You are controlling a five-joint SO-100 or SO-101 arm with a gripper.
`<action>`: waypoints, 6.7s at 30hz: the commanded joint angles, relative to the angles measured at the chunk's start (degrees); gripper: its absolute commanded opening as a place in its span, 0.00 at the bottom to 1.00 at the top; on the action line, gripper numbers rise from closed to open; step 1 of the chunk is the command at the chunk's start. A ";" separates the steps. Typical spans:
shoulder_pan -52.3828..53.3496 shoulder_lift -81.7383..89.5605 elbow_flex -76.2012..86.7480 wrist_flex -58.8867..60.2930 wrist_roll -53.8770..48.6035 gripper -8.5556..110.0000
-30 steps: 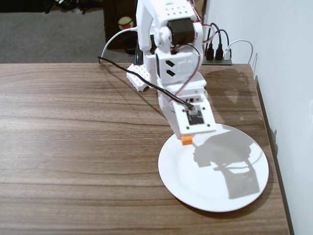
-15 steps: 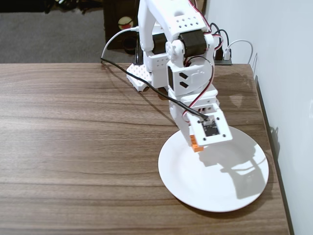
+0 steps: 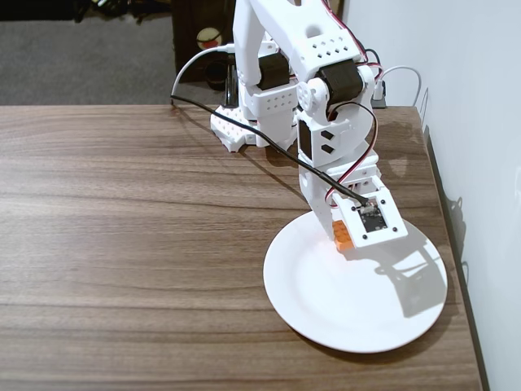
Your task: Grasp a lego block and put it on the plate.
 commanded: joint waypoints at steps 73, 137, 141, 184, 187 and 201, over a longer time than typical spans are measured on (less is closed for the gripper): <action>32.87 75.76 32.34 15.91 73.21 0.08; 27.33 83.41 42.36 16.70 78.40 0.08; 27.33 83.41 42.36 16.70 78.40 0.08; 27.25 83.41 42.36 16.70 78.40 0.08; 27.25 83.41 42.36 16.70 78.40 0.08; 27.25 83.41 42.36 16.70 78.40 0.08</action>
